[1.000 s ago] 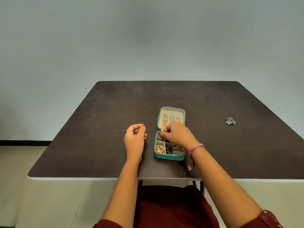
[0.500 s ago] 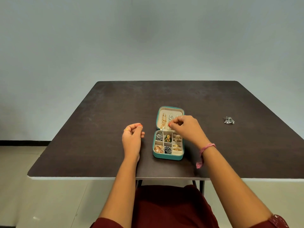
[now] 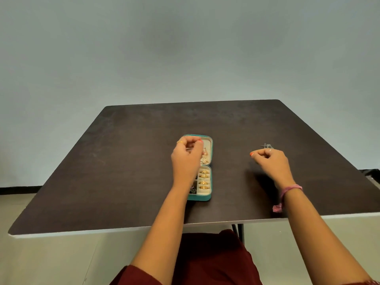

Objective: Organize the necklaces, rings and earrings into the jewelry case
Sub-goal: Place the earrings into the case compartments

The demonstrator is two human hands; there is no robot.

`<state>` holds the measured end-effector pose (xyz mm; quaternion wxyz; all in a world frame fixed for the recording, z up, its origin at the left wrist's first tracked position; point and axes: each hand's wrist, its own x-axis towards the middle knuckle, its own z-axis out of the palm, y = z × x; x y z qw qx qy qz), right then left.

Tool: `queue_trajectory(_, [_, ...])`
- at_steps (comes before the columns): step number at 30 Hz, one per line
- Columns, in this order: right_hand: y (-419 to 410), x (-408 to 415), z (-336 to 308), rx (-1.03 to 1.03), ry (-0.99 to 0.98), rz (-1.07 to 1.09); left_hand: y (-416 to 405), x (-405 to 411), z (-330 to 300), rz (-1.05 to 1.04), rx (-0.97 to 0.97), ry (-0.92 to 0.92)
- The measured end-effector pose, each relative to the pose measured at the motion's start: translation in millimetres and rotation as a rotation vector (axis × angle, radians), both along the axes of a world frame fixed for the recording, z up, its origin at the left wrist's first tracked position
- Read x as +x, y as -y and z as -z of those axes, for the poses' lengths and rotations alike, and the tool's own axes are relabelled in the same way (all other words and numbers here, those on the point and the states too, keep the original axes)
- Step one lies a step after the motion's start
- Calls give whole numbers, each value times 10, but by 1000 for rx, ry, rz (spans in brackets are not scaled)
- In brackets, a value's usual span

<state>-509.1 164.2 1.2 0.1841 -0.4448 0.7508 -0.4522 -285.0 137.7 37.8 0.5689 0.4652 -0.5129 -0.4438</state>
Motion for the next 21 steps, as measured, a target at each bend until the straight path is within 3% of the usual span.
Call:
queue_trajectory(5, [-105,-372,119,-17,39,112,-8,-589,49,203,-48,113])
queue_trajectory(12, [-63,-633,207,-86,-1,161,93,-1143,442,376,69,341])
queue_trajectory(21, [284,-903,207,-66,-75,114,284,-1502,554,389,-113,767])
